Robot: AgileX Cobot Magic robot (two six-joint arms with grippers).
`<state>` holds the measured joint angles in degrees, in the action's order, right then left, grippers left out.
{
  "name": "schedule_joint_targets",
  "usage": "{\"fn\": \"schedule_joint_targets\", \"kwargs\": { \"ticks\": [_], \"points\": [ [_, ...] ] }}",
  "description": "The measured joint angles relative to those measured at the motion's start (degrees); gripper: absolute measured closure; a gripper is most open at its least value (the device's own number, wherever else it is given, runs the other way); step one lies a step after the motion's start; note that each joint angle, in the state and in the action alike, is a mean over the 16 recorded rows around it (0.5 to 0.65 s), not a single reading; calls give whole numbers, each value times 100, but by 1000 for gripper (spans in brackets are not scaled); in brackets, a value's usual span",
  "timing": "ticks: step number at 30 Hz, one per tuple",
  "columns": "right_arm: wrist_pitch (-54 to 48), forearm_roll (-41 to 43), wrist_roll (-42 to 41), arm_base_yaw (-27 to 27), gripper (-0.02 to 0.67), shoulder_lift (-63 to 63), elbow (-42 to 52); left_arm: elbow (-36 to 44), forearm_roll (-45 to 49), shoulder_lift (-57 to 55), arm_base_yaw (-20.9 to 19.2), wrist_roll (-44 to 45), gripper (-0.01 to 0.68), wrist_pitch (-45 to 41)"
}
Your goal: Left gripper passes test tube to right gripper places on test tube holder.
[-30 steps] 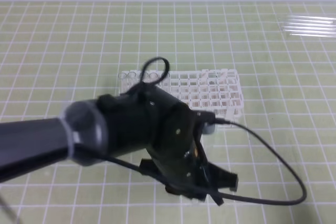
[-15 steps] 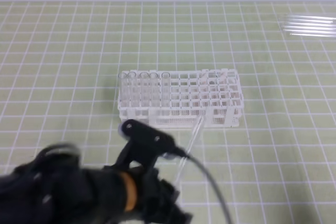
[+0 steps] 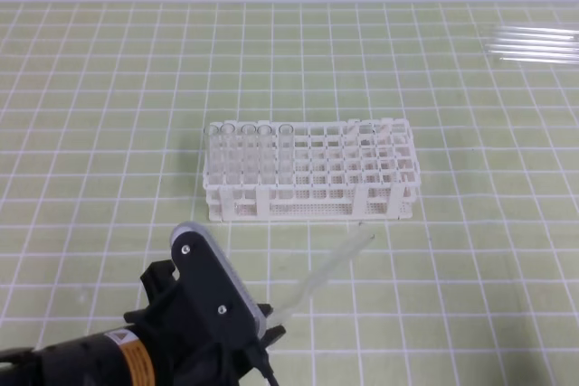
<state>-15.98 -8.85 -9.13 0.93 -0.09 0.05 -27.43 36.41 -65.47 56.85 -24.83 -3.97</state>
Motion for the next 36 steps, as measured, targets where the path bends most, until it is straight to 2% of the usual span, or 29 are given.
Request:
{"fn": "schedule_joint_targets", "kwargs": {
  "ticks": [14, 20, 24, 33, 36],
  "points": [
    [1, 7, 0, 0, 666, 9, 0, 111, -83, -40, -5, -17, 662, 820],
    [140, -275, 0, 0, 666, 9, 0, 327, -153, -134, -5, -21, 639, 1333],
    [378, -1336, 0, 0, 666, 9, -1, 502, -218, -195, -6, -16, 633, 1674],
    [1085, -4904, -6, 0, 666, 9, -4, 733, -335, -246, -3, 29, 633, 2124],
    [1120, -5835, -9, 0, 666, 9, -5, 735, -338, -246, -3, 43, 639, 2159]
  ]
}}
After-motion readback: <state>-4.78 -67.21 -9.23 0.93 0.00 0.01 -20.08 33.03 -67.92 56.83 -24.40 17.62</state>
